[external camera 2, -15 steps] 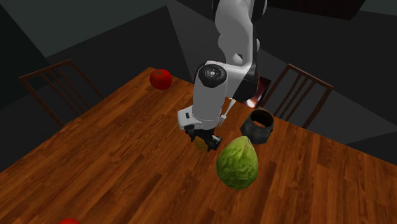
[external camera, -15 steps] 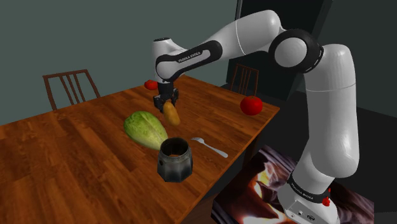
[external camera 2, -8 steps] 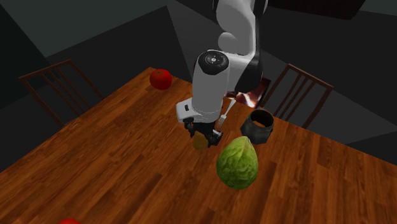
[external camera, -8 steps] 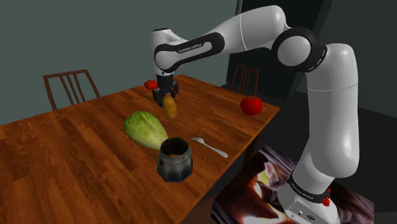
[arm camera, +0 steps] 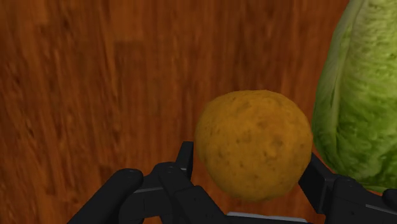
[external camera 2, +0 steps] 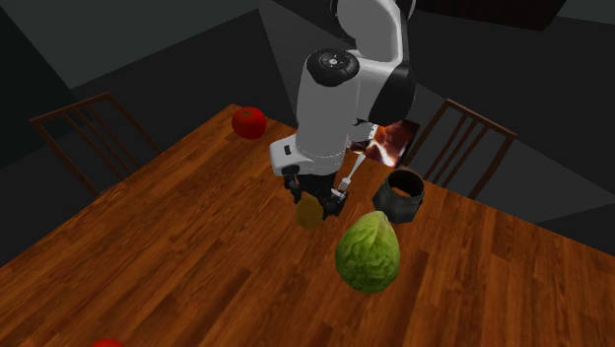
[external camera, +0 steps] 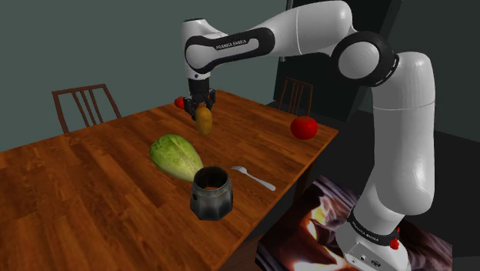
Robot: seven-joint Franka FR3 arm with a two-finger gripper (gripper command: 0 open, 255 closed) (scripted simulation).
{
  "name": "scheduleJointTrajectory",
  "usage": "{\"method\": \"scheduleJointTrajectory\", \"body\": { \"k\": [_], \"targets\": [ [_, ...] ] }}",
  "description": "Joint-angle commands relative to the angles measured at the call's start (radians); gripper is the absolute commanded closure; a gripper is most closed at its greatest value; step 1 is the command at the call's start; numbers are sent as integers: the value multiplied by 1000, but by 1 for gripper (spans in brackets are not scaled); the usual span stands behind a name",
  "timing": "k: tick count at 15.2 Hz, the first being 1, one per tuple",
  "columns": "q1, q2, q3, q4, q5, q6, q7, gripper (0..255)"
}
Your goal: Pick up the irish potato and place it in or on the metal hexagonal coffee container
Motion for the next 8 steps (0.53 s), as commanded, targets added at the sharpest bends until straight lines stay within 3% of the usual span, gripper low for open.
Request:
{"method": "scheduleJointTrajectory", "body": {
  "k": [1,8],
  "targets": [
    [2,-1,1,27,1,-28,0,255],
    [7,3,2,127,2,-124,-7,255]
  ]
}}
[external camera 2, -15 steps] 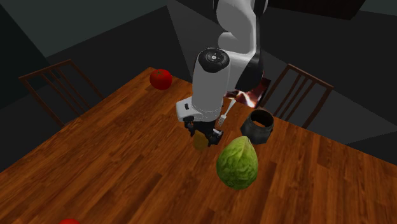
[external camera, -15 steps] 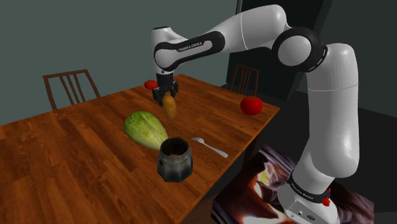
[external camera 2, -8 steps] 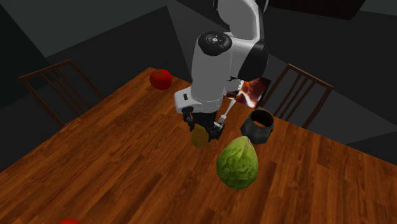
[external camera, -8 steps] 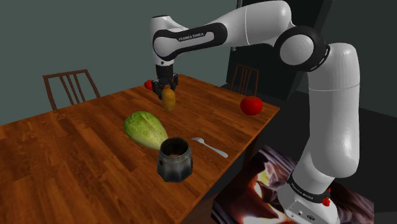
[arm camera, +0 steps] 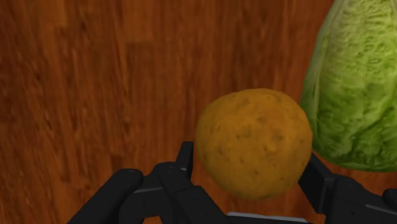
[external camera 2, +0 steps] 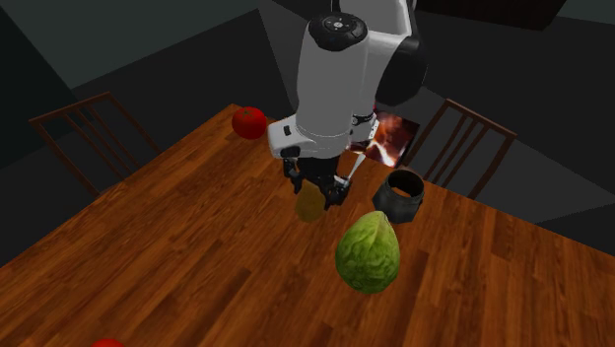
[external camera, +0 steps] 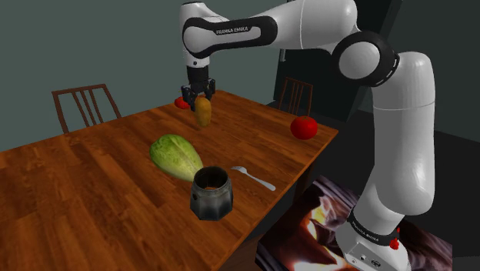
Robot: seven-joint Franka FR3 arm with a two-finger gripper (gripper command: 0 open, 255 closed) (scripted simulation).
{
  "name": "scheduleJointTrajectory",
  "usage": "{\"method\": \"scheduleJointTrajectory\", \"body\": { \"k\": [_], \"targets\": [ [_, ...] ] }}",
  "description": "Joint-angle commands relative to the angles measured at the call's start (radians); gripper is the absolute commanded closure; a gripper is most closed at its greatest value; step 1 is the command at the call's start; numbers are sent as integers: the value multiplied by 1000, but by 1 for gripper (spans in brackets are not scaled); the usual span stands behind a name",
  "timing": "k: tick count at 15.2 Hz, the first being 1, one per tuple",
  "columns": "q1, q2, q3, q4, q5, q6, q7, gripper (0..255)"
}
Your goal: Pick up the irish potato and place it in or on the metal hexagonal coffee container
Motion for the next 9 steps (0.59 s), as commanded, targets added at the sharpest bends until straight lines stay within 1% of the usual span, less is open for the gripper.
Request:
{"method": "scheduleJointTrajectory", "body": {
  "k": [1,5,9],
  "targets": [
    [0,3,0,23,0,-20,-3,255],
    [29,-120,23,-153,10,29,60,255],
    [62,-224,51,-290,22,59,124,255]
  ]
}}
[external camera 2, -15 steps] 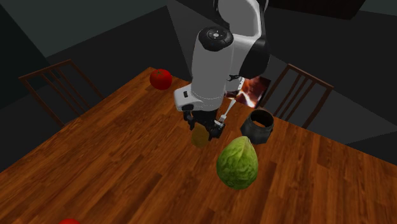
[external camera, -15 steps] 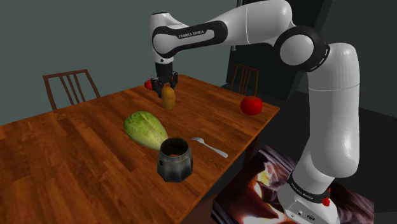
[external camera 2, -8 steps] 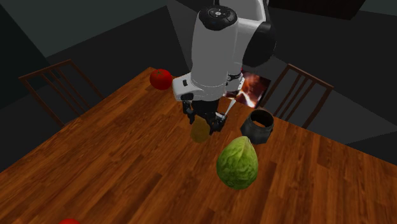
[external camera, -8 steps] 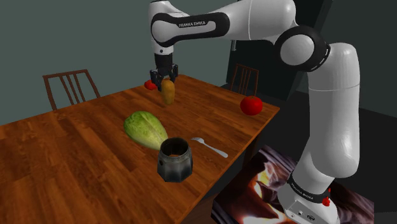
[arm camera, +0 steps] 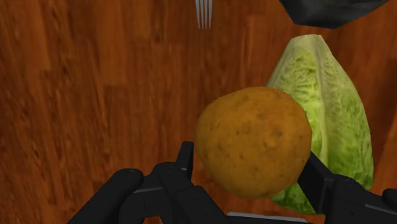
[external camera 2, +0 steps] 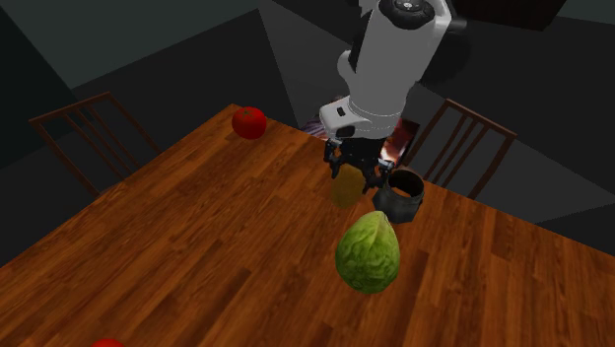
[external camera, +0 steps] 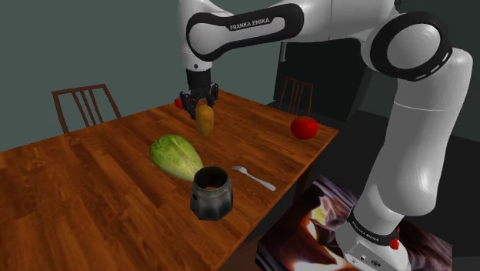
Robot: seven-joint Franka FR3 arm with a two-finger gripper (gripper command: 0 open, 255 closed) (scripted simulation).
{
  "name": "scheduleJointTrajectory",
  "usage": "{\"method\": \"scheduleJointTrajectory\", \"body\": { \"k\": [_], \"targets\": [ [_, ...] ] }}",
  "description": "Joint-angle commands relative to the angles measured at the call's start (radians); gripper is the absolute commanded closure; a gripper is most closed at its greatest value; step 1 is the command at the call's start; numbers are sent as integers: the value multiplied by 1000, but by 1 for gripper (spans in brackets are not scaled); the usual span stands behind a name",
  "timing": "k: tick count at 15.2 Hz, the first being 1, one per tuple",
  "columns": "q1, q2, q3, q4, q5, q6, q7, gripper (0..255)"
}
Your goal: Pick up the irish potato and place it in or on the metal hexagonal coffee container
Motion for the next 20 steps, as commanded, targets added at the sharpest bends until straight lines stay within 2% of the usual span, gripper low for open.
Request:
{"method": "scheduleJointTrajectory", "body": {
  "k": [1,7,13,20],
  "targets": [
    [18,-38,14,-48,5,8,34,255],
    [72,-161,66,-195,29,28,137,255],
    [131,-255,127,-294,59,30,250,255],
    [132,-244,129,-376,53,122,258,255]
  ]
}}
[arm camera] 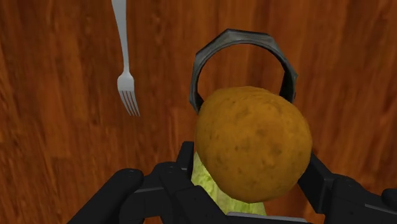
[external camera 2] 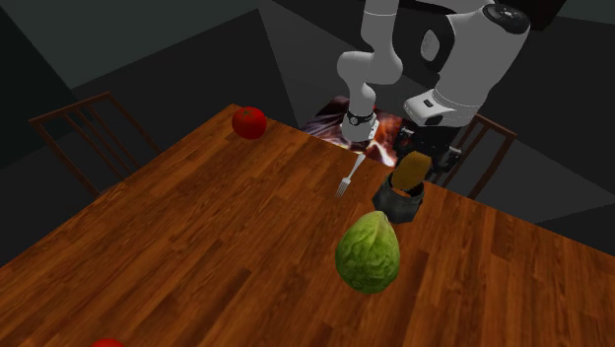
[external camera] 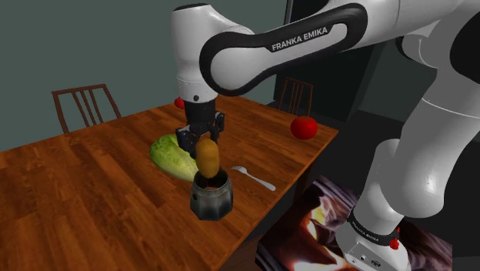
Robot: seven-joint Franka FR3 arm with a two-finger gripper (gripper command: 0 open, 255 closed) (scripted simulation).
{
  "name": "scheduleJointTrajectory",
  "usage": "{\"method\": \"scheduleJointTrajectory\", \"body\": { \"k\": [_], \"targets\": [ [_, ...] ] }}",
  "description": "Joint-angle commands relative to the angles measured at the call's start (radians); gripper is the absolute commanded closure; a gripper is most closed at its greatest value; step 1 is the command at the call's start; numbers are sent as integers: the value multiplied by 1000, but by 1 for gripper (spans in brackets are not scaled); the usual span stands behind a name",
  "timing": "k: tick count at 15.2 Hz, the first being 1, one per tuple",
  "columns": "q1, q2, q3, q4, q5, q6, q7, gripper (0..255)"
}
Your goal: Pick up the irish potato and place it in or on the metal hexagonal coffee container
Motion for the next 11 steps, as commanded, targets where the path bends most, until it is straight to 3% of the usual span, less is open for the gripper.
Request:
{"method": "scheduleJointTrajectory", "body": {
  "k": [1,7,11],
  "targets": [
    [-1,2,-1,-24,-1,27,1,255],
    [0,24,2,-89,-11,111,12,255],
    [0,24,1,-89,-11,111,12,255]
  ]
}}
